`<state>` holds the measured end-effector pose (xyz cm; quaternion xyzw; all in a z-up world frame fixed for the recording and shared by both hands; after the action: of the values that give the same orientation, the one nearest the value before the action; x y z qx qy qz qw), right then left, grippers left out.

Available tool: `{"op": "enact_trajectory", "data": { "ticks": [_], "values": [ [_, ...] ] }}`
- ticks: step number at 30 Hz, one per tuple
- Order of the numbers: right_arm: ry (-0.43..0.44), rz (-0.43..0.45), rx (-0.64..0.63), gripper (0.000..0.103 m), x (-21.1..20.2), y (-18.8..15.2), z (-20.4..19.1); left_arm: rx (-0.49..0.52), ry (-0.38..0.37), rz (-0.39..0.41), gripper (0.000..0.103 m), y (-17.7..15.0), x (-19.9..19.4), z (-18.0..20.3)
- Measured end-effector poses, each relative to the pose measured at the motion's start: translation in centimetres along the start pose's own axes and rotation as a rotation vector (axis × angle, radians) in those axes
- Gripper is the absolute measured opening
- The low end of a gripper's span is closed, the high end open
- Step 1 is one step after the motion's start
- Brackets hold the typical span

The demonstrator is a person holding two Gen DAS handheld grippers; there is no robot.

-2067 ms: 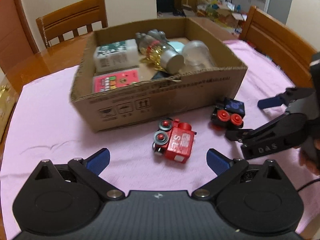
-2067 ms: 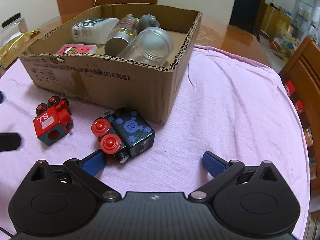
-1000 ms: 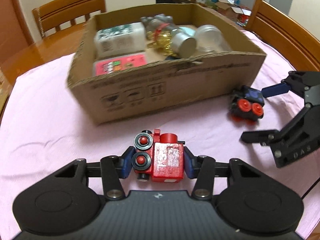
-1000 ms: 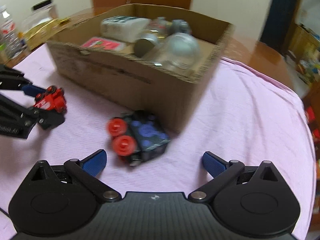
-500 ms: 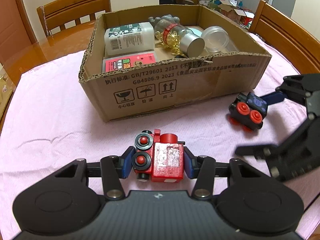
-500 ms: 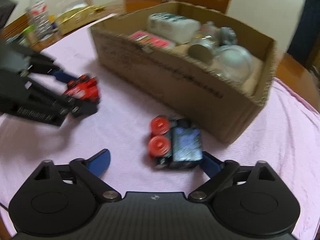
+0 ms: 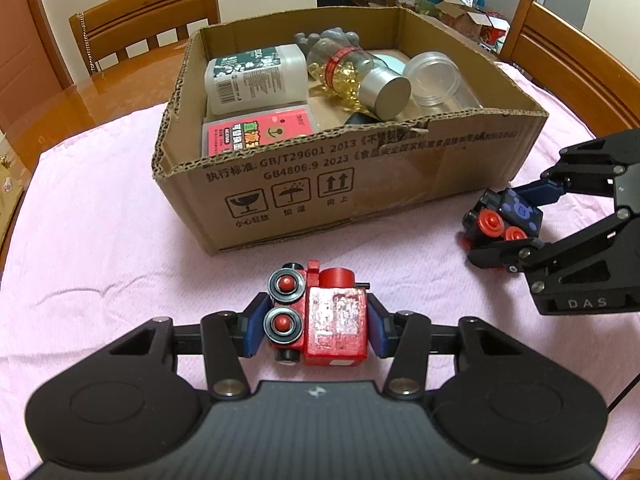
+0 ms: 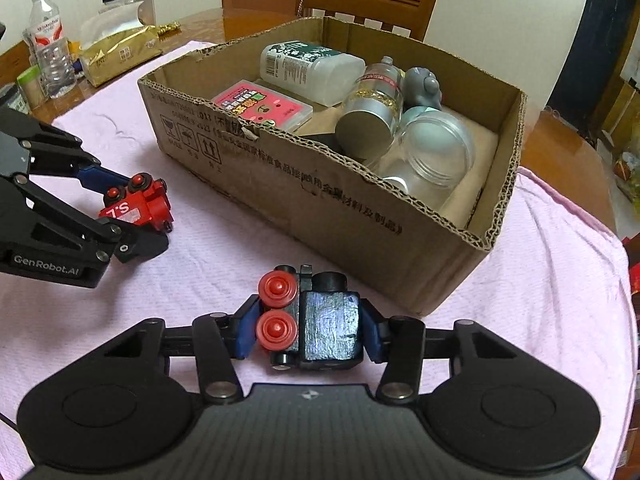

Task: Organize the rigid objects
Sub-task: 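Grasp the red train car with the left gripper while the right gripper grasps the blue train car, then carry both train cars into the box and release them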

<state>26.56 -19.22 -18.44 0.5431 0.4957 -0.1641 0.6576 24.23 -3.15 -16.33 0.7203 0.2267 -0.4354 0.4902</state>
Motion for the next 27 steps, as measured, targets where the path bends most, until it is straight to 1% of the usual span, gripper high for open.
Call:
{"op": "enact_trajectory", "data": {
  "ticks": [4, 11, 14, 16, 20, 27],
  "values": [
    [-0.003, -0.020, -0.011, 0.055, -0.3, 0.1, 0.2, 0.010, -0.018, -0.008, 0.049, 0.3, -0.6, 0.0],
    [0.006, -0.032, -0.036, 0.055, -2.0, 0.6, 0.7, 0.088, -0.038, -0.010, 0.049, 1.0, -2.6, 0.4],
    [-0.002, -0.055, -0.054, 0.055, -2.0, 0.3, 0.7, 0.115, -0.039, -0.003, 0.049, 1.2, -3.0, 0.7],
    [-0.003, -0.073, -0.053, 0.055, -1.8, -0.2, 0.8, 0.120, -0.041, -0.001, 0.049, 1.2, -3.1, 0.8],
    [0.015, -0.106, -0.010, 0.055, -1.3, -1.0, 1.2, 0.114, -0.046, -0.003, 0.049, 1.2, -3.0, 0.8],
    [0.023, -0.136, 0.004, 0.055, -1.1, -1.2, 1.3, 0.108, -0.064, 0.000, 0.049, 1.3, -3.5, 0.7]
  ]
}}
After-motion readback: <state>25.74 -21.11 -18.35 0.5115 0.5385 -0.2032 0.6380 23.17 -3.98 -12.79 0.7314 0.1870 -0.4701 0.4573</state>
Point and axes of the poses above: each gripper's, at about its wrist camera, not at the fingertips, and x roughly the way its jaws point, z to its right, y to its top, the point moved 4 cm from there along x, roughly the way its jaws point, and after that the axes turned 12 degrees about x, right-handed, at the moved point
